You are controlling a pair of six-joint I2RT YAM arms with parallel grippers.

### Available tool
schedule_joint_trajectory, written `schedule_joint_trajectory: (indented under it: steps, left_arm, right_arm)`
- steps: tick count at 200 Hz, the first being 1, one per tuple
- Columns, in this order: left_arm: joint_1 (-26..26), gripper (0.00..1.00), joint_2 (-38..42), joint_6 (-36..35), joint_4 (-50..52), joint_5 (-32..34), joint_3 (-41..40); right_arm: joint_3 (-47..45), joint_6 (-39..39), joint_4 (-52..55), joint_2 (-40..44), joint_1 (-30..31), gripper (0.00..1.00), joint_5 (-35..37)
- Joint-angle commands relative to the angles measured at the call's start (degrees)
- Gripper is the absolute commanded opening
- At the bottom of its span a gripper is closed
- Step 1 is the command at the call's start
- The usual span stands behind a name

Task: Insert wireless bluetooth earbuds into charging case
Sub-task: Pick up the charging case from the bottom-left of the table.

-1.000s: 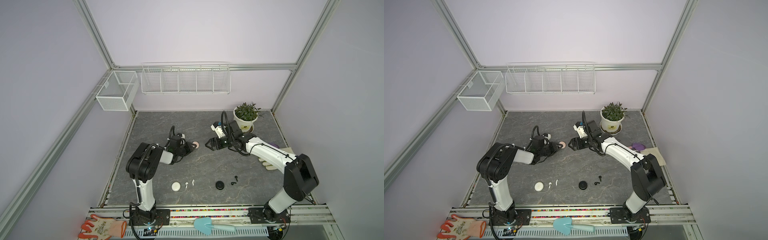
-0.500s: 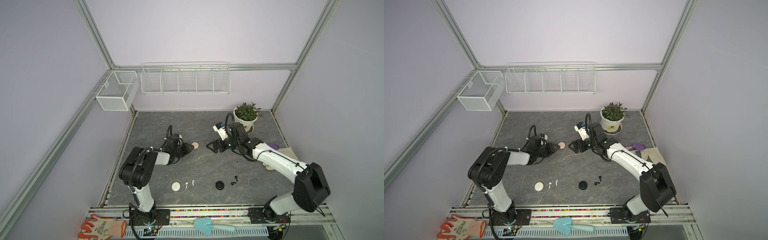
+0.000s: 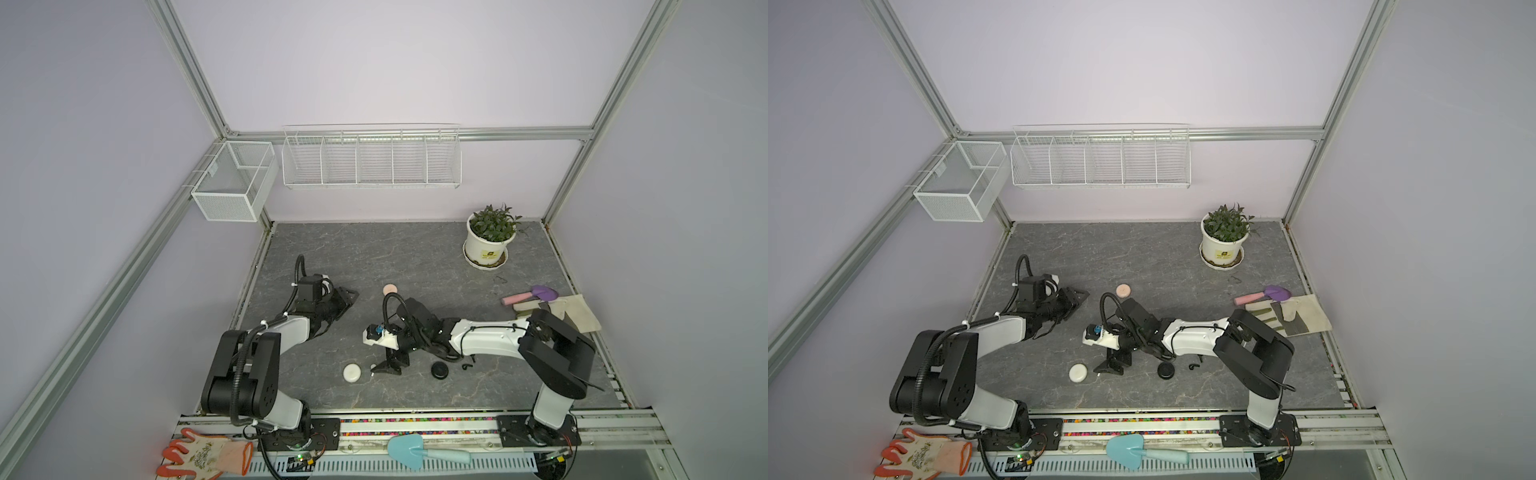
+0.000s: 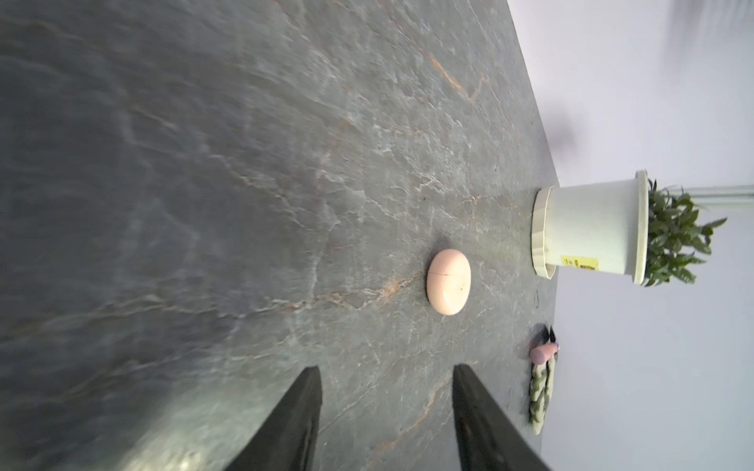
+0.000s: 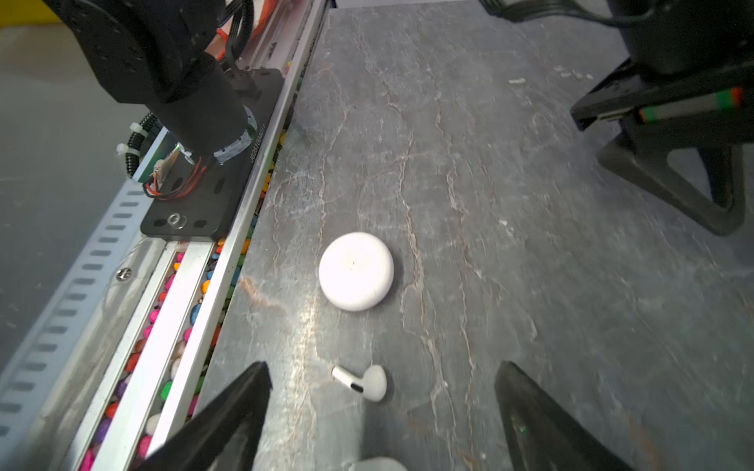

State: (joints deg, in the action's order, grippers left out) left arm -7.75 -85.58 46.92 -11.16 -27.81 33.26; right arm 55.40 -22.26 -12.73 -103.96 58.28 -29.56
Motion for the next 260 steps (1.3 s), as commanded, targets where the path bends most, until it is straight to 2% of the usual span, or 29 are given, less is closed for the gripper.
schedule_joint_trajectory:
  steps: [1, 24, 64, 91, 130, 197, 260]
  left_arm:
    - [0.53, 0.54, 0.38, 0.25, 2.29, -2.53, -0.12]
    - [2.57, 0.55, 0.17, 0.20, 3.91, -4.66, -0.38]
    - [6.34, 0.54, 3.53, -0.75, 8.93, -3.29, -1.85]
    - [6.34, 0.54, 4.37, -0.77, 9.48, -3.60, -2.32]
    - [6.41, 0.54, 5.59, -1.12, 10.27, -3.62, -2.41]
    - [6.43, 0.54, 6.36, -1.04, 10.37, -3.57, -2.42]
    - [6.43, 0.54, 5.85, -0.91, 10.01, -3.83, -2.01]
  right_arm:
    - [2.30, -8.94, -3.46, -3.24, 0.18, 0.92, -3.46]
    - [6.88, -11.78, -1.71, -8.13, 0.92, 0.93, -7.49]
    - [10.32, -16.30, 1.64, -12.06, 2.27, 0.89, -11.34]
    - [11.87, -19.32, 5.04, -13.92, 3.09, 0.88, -10.63]
    - [13.34, -18.81, 4.86, -16.82, 3.90, 0.85, -8.19]
    - [14.30, -17.86, 4.67, -18.23, 4.50, 0.72, -3.71]
    - [15.24, -17.05, 5.36, -19.51, 5.13, 0.65, -3.42]
